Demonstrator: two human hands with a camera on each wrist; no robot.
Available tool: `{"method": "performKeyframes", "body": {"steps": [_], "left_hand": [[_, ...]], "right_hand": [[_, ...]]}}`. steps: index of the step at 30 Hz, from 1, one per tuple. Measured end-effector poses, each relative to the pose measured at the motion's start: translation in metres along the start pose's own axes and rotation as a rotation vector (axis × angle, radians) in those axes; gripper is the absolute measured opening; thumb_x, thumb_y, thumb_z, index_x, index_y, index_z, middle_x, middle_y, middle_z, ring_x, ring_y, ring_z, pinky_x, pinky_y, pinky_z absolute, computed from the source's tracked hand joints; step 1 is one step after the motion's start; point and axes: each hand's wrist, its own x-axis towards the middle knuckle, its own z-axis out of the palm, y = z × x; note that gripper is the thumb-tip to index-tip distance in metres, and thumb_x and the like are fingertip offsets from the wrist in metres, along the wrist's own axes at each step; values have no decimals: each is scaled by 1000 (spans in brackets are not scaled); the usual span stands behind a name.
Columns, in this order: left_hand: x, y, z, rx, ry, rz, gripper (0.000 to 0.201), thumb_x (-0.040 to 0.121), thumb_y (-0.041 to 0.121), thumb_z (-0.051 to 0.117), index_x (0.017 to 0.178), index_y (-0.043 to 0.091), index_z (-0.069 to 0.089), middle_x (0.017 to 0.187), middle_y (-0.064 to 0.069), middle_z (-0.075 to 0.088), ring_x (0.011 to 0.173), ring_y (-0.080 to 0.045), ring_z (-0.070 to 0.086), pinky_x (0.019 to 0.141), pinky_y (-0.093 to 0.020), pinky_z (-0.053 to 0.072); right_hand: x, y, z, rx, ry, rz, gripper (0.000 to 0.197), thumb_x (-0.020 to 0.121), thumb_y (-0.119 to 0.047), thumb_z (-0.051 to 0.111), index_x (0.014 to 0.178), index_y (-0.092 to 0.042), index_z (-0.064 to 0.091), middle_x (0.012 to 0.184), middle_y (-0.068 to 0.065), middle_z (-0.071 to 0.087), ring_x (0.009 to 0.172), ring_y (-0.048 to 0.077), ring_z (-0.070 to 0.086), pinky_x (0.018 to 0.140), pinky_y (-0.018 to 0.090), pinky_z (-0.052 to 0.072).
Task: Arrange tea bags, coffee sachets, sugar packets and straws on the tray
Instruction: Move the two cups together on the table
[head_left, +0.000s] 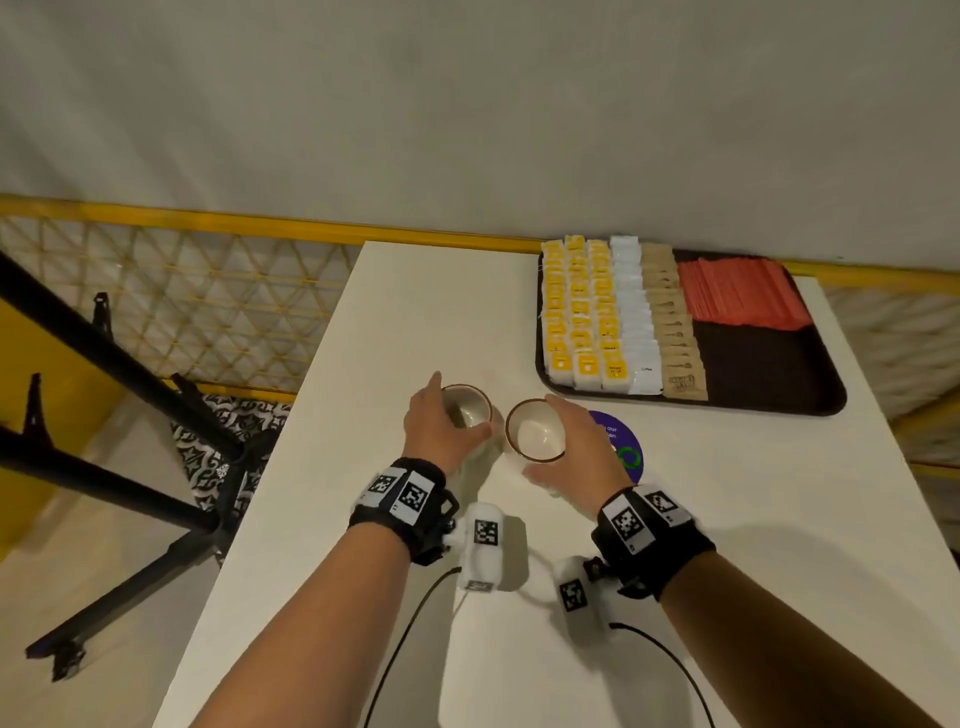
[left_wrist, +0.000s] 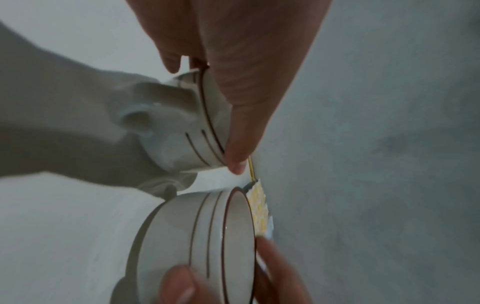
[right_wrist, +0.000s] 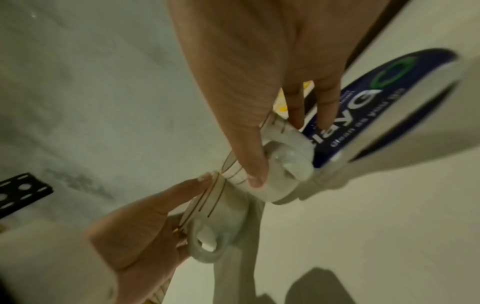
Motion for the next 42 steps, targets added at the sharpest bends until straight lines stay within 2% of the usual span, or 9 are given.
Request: {"method": "performKeyframes", "body": {"steps": [3,7,9,12,16,19,22,30,42], "left_hand": [[-18,-17,1,-151,143,-73,93,69,31,84,144,17,30,141,-4,38,131,-22,38,110,-37,34],[-39,-37,14,-337,230,-119,37,75,25,79,96,13,50,90,-2,55,84,-21,55,71,-22,44],[-41,-39,18,-347,190,-133,28,85,28,69,77,9,51,73,-7,52,69,-20,50,60,-21,38],[-42,-39,18,-368,108,-124,35,94,26,57,65,6,52,64,-11,48,61,-20,45,59,-27,37],[-40,-31,12,-617,45,-126,22,98,17,49,85,3,62,74,-11,66,63,-22,61,70,-33,56],[-15,-16,-3,-718,55,-85,22,99,11,47,85,1,60,63,-6,57,51,-11,55,56,-23,53],[33,3,-25,-727,82,-9,23,99,12,47,81,5,61,62,-4,56,56,-13,53,64,-25,50],[153,31,-45,-747,20,32,25,99,9,46,78,6,59,70,-5,55,60,-15,49,62,-21,49],[197,31,-28,-782,-56,-73,26,100,12,45,81,3,59,49,3,57,51,-15,43,65,-29,45]], "right_hand": [[-14,15,9,205,162,78,75,67,-23,85,130,-17,45,126,0,51,115,18,51,98,36,46],[-30,29,23,250,203,217,24,79,-33,75,86,-24,54,91,-8,51,86,16,56,77,27,47],[-32,35,28,227,161,182,28,88,-37,65,68,-23,51,81,0,54,80,20,54,74,32,48],[-29,38,31,353,52,220,22,94,-36,57,78,-20,60,86,1,62,87,19,57,80,35,52],[-10,26,31,496,-33,281,26,98,-32,50,75,-19,55,66,-3,49,65,12,46,59,25,41],[20,-3,15,627,-53,274,26,101,-25,44,79,-12,51,58,1,38,49,7,36,47,19,31],[69,-29,-1,641,-23,185,27,102,-22,41,79,-10,47,57,3,34,39,6,31,37,16,26],[183,-45,3,594,64,122,29,102,-13,31,81,-17,51,65,5,44,53,14,41,39,15,31],[233,-47,20,1039,60,276,32,102,-16,29,76,-15,47,61,2,38,47,12,30,36,16,26]]}}
